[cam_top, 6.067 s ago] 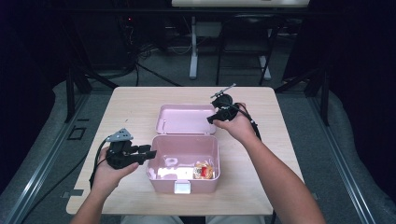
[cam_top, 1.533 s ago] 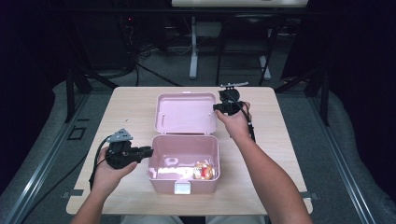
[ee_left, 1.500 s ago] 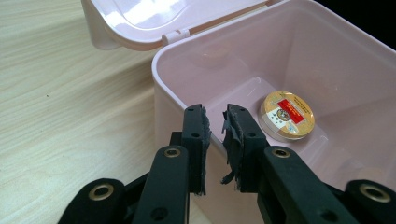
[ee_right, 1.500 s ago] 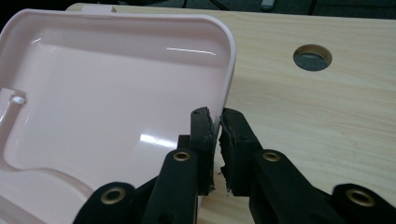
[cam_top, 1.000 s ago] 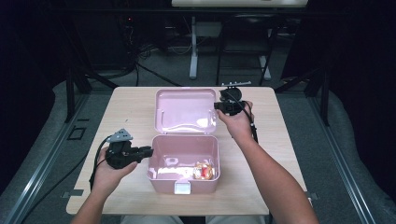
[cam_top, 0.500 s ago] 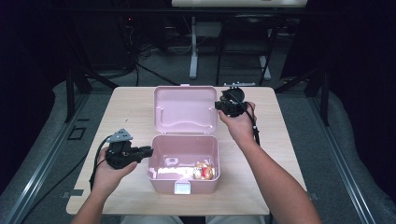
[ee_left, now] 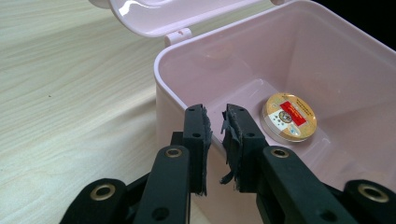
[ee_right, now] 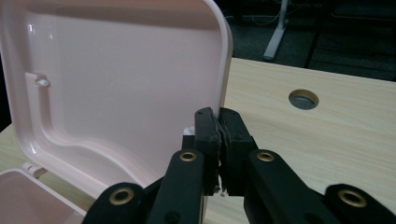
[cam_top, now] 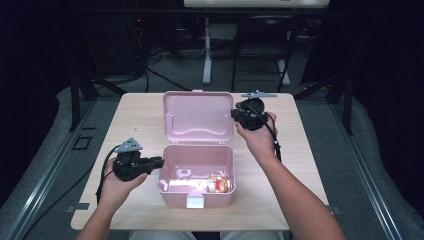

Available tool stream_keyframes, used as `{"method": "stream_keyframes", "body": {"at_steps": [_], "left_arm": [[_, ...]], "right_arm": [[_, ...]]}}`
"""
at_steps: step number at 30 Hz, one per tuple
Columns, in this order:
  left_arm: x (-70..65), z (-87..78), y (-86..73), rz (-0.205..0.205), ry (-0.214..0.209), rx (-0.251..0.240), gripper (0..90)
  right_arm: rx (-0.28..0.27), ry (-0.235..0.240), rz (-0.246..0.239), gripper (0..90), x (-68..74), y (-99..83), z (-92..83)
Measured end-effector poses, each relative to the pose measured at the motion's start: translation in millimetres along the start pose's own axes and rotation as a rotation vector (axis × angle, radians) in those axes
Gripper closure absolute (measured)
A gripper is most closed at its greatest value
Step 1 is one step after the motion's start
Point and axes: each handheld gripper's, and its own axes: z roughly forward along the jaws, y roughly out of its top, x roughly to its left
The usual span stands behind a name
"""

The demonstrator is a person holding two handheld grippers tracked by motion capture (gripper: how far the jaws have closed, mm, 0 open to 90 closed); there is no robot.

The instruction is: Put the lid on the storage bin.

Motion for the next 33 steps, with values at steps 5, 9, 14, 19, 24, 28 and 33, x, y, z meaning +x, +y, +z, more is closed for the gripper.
{"method": "stream_keyframes", "body": {"at_steps": [5, 9, 14, 19, 24, 28, 33], "left_arm": [[-0.1, 0.2, -0.1, -0.001, 0.000, -0.001, 78.9], [-0.3, 0.4, -0.1, -0.005, 0.002, -0.002, 79.0], [-0.8, 0.5, -0.1, -0.005, 0.005, -0.003, 79.0], [-0.9, 0.4, 0.0, -0.006, 0.005, -0.002, 79.0], [-1.9, 0.2, 0.1, -0.014, -0.001, 0.002, 78.9], [-3.0, -0.1, 0.9, -0.007, -0.009, 0.015, 79.0], [-3.3, -0.1, 1.0, -0.010, -0.013, 0.017, 78.9]], "right_arm": [[-0.022, 0.002, -0.014, 87.0, 1.3, -4.2, -7.0], [-0.058, 0.001, -0.047, 87.0, 4.7, -9.3, -15.3], [-0.079, 0.002, -0.064, 87.0, 7.3, -12.6, -20.8], [-0.108, 0.008, -0.082, 87.0, 10.2, -18.3, -28.4], [-0.125, 0.005, -0.101, 87.1, 13.1, -22.5, -34.3], [-0.138, 0.012, -0.101, 87.3, 13.7, -27.8, -41.3], [-0.154, 0.019, -0.106, 87.4, 15.0, -32.6, -47.1]]}}
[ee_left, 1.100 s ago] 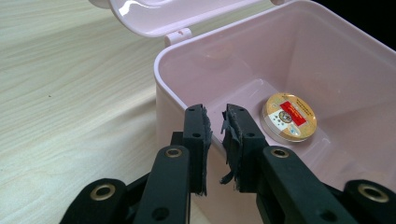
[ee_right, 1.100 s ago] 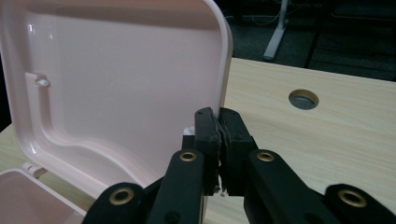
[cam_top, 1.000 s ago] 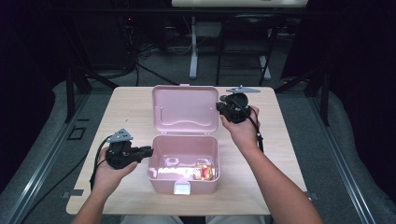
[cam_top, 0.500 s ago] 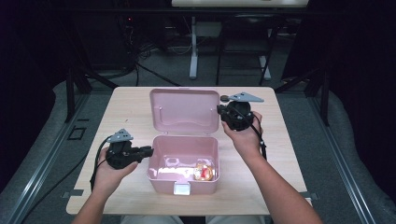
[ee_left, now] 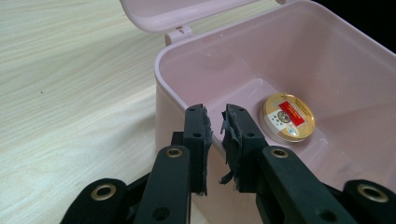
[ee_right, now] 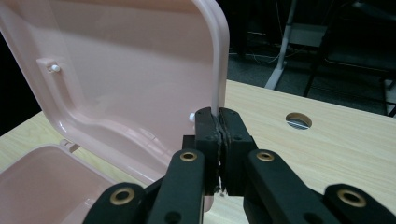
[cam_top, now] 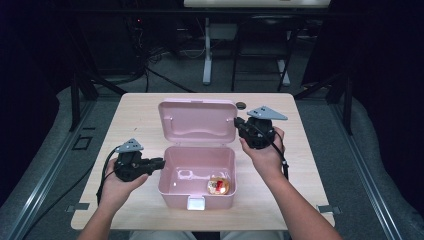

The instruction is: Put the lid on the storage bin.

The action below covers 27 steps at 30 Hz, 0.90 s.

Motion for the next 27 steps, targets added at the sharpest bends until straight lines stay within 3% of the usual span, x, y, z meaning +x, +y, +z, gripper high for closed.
{"method": "stream_keyframes", "body": {"at_steps": [3, 20, 27], "left_arm": [[0.1, -0.1, -0.1, -0.014, -0.012, 0.001, 78.9], [-0.3, -0.4, 1.3, -0.010, -0.008, -0.014, 75.2], [3.5, -8.1, 10.1, -0.005, 0.026, -0.072, 68.5]], "right_arm": [[-0.009, -0.001, -0.008, 87.4, 1.6, -2.2, -3.1], [-0.050, -0.004, -0.050, 87.0, 9.8, -13.6, -16.7], [-0.066, 0.013, -0.031, 86.3, 9.2, -17.6, -19.9]]}}
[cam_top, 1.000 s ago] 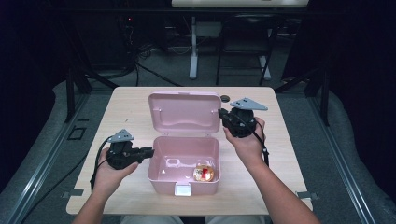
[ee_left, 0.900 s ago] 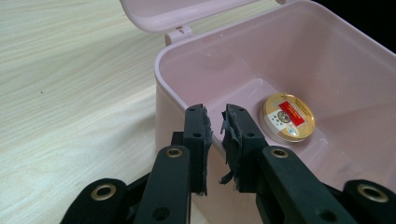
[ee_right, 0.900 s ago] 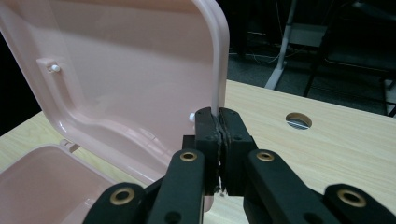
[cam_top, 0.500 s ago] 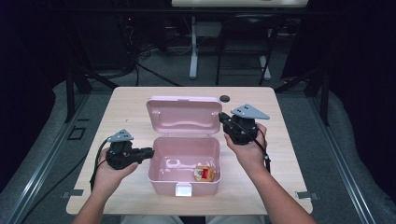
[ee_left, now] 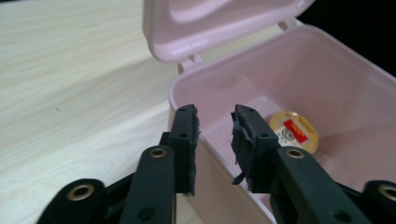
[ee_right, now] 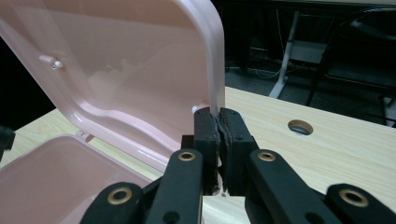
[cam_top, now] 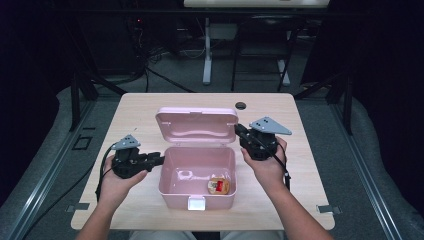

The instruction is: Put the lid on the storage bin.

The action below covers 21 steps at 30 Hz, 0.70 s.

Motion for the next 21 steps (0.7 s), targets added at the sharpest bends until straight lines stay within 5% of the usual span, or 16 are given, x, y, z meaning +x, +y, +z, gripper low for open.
{"method": "stream_keyframes", "body": {"at_steps": [8, 21], "left_arm": [[1.6, -11.3, 18.8, 0.011, 0.041, -0.084, 63.1], [-4.6, -24.1, 42.1, 0.057, 0.056, -0.134, 59.3]], "right_arm": [[-0.012, 0.005, 0.012, 85.9, 0.6, -3.3, -2.4], [-0.014, 0.014, 0.014, 85.4, 2.8, -7.1, -7.3]]}}
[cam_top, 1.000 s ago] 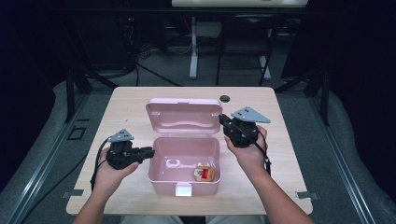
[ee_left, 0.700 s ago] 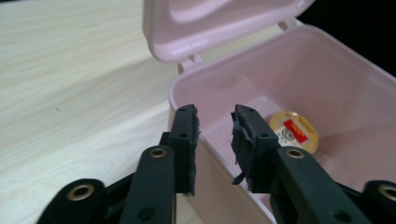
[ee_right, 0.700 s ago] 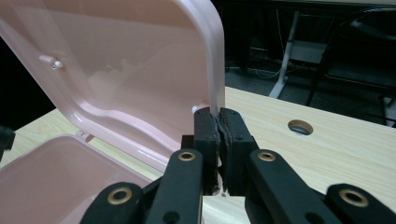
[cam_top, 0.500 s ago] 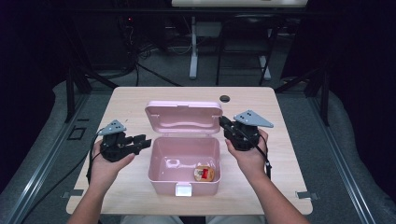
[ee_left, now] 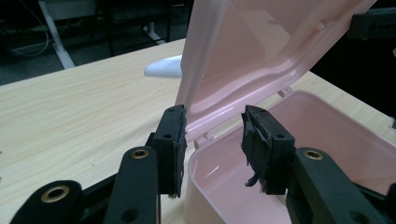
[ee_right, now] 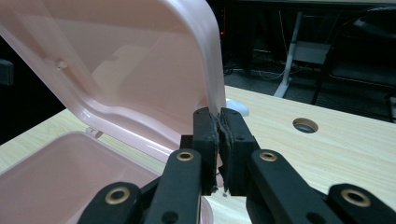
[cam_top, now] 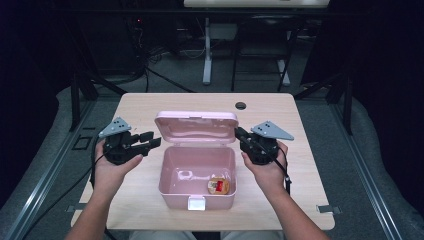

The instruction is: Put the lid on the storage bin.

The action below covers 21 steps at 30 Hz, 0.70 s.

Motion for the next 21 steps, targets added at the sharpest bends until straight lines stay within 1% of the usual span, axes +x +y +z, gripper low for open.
{"method": "stream_keyframes", "body": {"at_steps": [11, 12, 13, 14, 18, 19, 21], "left_arm": [[-5.3, -6.4, 13.8, 0.038, 0.003, -0.012, 65.1], [-5.6, -7.2, 17.1, 0.038, 0.011, -0.008, 65.4], [-5.6, -7.2, 17.1, 0.038, 0.011, -0.008, 65.4], [-5.3, -6.8, 21.0, 0.040, 0.022, -0.011, 65.7], [-5.8, -6.2, 29.9, 0.051, 0.034, -0.024, 66.3], [-5.8, -6.2, 29.9, 0.051, 0.034, -0.024, 66.9], [-6.7, -6.5, 35.3, 0.051, 0.039, -0.032, 68.7]], "right_arm": [[0.010, 0.007, 0.008, 84.9, 0.2, -4.1, -1.7], [0.011, 0.011, 0.012, 84.9, 0.0, -4.8, -2.1], [0.011, 0.011, 0.012, 84.9, 0.0, -4.8, -2.1], [0.011, 0.012, 0.012, 85.0, -0.1, -5.2, -2.3], [0.013, 0.013, 0.014, 85.0, -0.6, -5.4, -2.2], [0.012, 0.013, 0.015, 84.9, -0.7, -5.5, -2.2], [0.012, 0.014, 0.015, 84.9, -0.7, -5.5, -2.3]]}}
